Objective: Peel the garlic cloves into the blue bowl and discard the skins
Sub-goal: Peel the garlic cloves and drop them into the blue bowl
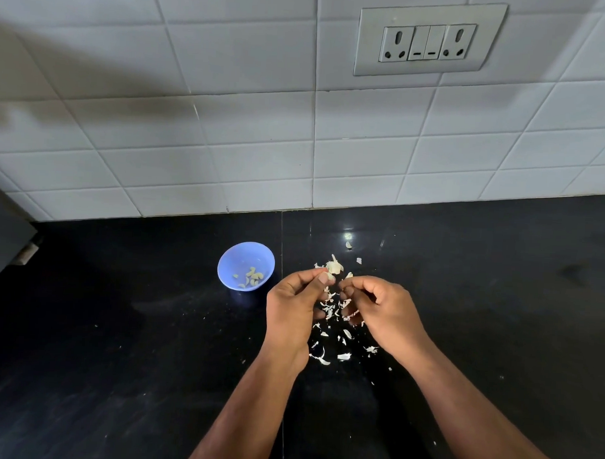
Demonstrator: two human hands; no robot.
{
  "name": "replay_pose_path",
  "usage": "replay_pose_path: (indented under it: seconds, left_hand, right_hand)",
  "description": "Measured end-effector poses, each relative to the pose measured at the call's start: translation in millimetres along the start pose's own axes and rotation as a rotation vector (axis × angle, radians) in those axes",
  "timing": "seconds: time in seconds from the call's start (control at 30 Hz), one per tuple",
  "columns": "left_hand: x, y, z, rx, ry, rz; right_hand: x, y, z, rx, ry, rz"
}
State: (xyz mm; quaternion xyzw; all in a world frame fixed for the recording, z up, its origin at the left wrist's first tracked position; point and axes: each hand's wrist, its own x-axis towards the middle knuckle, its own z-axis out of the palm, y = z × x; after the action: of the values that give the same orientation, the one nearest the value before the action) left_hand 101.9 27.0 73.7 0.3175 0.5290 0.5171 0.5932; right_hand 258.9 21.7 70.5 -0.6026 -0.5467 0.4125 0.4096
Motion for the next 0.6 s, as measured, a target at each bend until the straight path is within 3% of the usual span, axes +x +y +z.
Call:
replay_pose_path:
  seconds: [0.2, 0.37, 0.6]
  left_hand:
    - [1.8, -0.5, -1.8, -0.028, -0.011, 0.034]
    - [1.7, -3.3, 2.4, -0.031, -0.014, 0.073]
    - [-1.3, -7.2, 10.1, -0.002, 0.017, 0.158]
  right_hand:
    - [6.2, -0.9, -3.2, 0.073, 0.133, 0.028]
    - [4.8, -1.6, 3.8, 0.094, 0.004, -0.092]
    - [3.3, -4.9, 13.6, 0.104, 0.169, -0.207]
